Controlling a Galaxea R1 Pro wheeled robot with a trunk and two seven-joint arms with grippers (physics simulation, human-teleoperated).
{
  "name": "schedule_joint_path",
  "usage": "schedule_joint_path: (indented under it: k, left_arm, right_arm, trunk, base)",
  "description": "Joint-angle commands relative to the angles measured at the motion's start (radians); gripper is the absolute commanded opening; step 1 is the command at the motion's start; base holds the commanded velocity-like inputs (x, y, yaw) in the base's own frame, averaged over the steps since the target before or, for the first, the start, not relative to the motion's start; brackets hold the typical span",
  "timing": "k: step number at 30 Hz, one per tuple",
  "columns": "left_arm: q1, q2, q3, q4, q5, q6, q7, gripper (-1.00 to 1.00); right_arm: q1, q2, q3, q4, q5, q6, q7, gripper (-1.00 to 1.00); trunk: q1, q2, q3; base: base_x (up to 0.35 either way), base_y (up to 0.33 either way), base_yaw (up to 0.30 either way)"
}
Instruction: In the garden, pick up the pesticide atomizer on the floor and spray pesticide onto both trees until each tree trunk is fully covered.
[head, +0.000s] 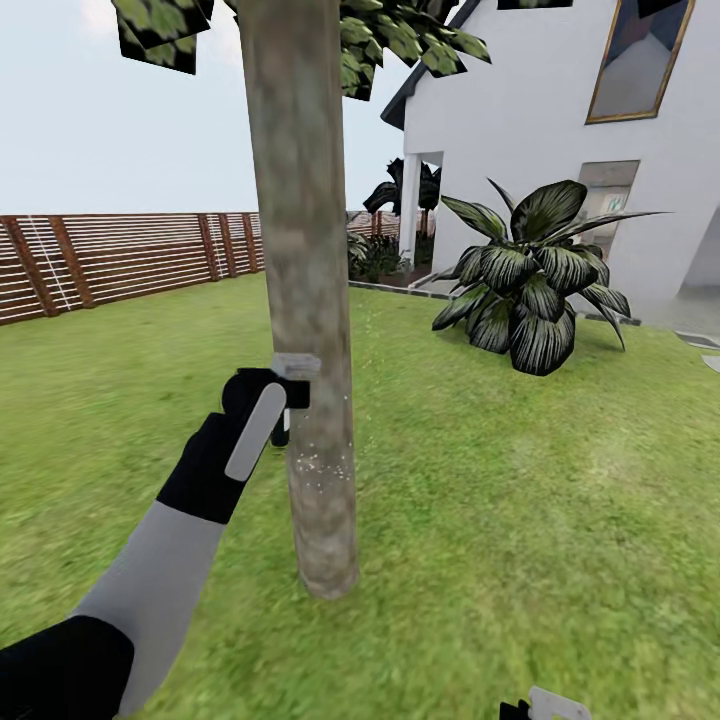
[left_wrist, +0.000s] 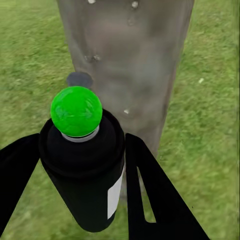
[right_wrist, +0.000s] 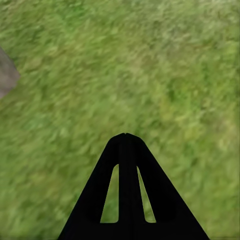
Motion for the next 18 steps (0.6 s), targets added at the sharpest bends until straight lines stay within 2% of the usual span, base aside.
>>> schedule_joint_path:
  k: [1, 4, 7, 10, 11, 14, 18]
  left_arm:
    - [-0.019, -0.014, -0.001, 0.013, 0.007, 0.004, 0.011, -1.00]
    - [-0.031, -0.028, -0.002, 0.012, 0.007, 0.004, 0.011, -1.00]
    - [-0.011, -0.025, -0.005, -0.017, 0.011, 0.004, 0.011, -1.00]
    - [0.073, -0.022, -0.009, -0.048, 0.010, 0.004, 0.008, -1.00]
    - [0.136, -0.021, -0.012, -0.071, 0.010, 0.004, 0.005, -1.00]
    - [0.251, -0.018, -0.015, -0.092, 0.010, 0.001, 0.002, -1.00]
    - [0.359, -0.002, -0.017, -0.090, 0.006, -0.067, -0.012, -1.00]
  right_arm:
    - [-0.001, 0.001, -0.001, 0.001, -0.010, -0.005, 0.000, -1.00]
    - [-0.001, 0.001, -0.001, 0.001, -0.010, -0.005, 0.000, -1.00]
    - [-0.001, 0.001, -0.001, 0.001, -0.009, -0.006, 0.000, -1.00]
    - [-0.001, 0.001, -0.001, 0.001, -0.008, -0.006, -0.001, -1.00]
    - [-0.001, 0.001, -0.001, 0.001, -0.008, -0.006, 0.000, -1.00]
    - [-0.001, 0.001, 0.000, 0.001, -0.008, -0.007, 0.000, -1.00]
    - [-0.001, 0.001, -0.001, 0.001, -0.008, -0.007, 0.000, -1.00]
  trunk:
    - [0.001, -0.002, -0.002]
    - [0.001, -0.002, -0.002]
    - [0.001, -0.002, -0.002]
    - [0.001, -0.002, -0.002]
    - [0.001, -0.002, -0.002]
    - [0.001, -0.002, -0.002]
    - [0.001, -0.002, -0.002]
  base:
    - [0.000, 0.000, 0.000]
    - [0.000, 0.000, 0.000]
    - [0.000, 0.000, 0.000]
    - [0.000, 0.000, 0.000]
    - [0.000, 0.000, 0.000]
    - [0.000, 0.000, 0.000]
    - [0.000, 0.000, 0.000]
